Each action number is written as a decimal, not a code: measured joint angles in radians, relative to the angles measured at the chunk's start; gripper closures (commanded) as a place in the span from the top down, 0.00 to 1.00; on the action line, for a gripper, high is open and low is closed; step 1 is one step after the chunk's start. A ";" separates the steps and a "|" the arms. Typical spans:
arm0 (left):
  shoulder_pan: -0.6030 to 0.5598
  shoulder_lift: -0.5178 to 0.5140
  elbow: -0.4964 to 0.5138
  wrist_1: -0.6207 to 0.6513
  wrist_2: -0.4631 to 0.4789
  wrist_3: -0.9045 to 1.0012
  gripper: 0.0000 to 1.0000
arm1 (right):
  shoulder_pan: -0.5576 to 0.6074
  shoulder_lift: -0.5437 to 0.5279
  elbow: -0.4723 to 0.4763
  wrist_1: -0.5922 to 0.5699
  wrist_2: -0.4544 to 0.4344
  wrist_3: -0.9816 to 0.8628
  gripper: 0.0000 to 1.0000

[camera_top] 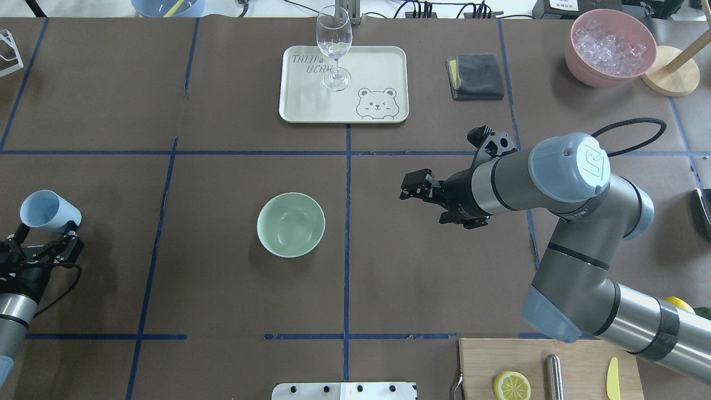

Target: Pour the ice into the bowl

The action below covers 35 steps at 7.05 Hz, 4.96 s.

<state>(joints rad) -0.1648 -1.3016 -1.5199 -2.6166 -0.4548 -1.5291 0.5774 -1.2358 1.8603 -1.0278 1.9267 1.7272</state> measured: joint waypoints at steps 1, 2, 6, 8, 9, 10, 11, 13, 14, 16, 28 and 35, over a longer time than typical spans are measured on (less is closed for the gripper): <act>-0.019 -0.013 0.016 0.000 -0.002 0.000 0.98 | 0.000 0.000 0.000 0.000 0.000 0.000 1.00; -0.034 -0.023 0.029 -0.002 -0.005 -0.001 0.98 | 0.000 0.000 0.002 0.000 0.000 0.000 1.00; -0.075 -0.061 0.053 -0.001 -0.008 -0.002 0.97 | -0.001 0.001 0.008 0.000 0.000 0.000 1.00; -0.086 -0.075 0.063 0.000 -0.008 -0.002 0.94 | 0.000 0.001 0.009 0.000 0.000 0.000 1.00; -0.088 -0.079 0.067 0.000 -0.008 -0.002 0.82 | 0.000 0.002 0.012 0.000 0.000 0.000 1.00; -0.090 -0.081 0.074 -0.001 -0.008 -0.002 0.53 | 0.001 0.001 0.017 -0.001 0.000 0.000 1.00; -0.092 -0.083 0.080 -0.002 -0.009 -0.002 0.11 | 0.001 0.001 0.023 -0.002 0.000 0.001 1.00; -0.100 -0.087 0.084 -0.024 -0.011 0.056 0.00 | 0.001 0.001 0.028 -0.003 0.002 0.001 1.00; -0.106 -0.095 0.080 -0.085 -0.014 0.122 0.00 | 0.001 0.001 0.029 -0.003 0.003 0.002 1.00; -0.117 -0.161 0.042 -0.237 -0.021 0.400 0.00 | 0.004 -0.002 0.036 -0.003 0.005 0.002 1.00; 0.046 -0.520 -0.149 0.107 0.039 1.707 0.00 | 0.092 -0.215 0.085 -0.001 0.007 -0.010 1.00; 0.089 -0.661 -0.182 0.665 0.089 1.909 0.00 | 0.126 -0.228 0.081 -0.002 0.010 -0.009 1.00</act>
<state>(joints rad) -0.0758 -1.9621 -1.7015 -1.9514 -0.3663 0.3798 0.7035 -1.4636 1.9418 -1.0297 1.9363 1.7181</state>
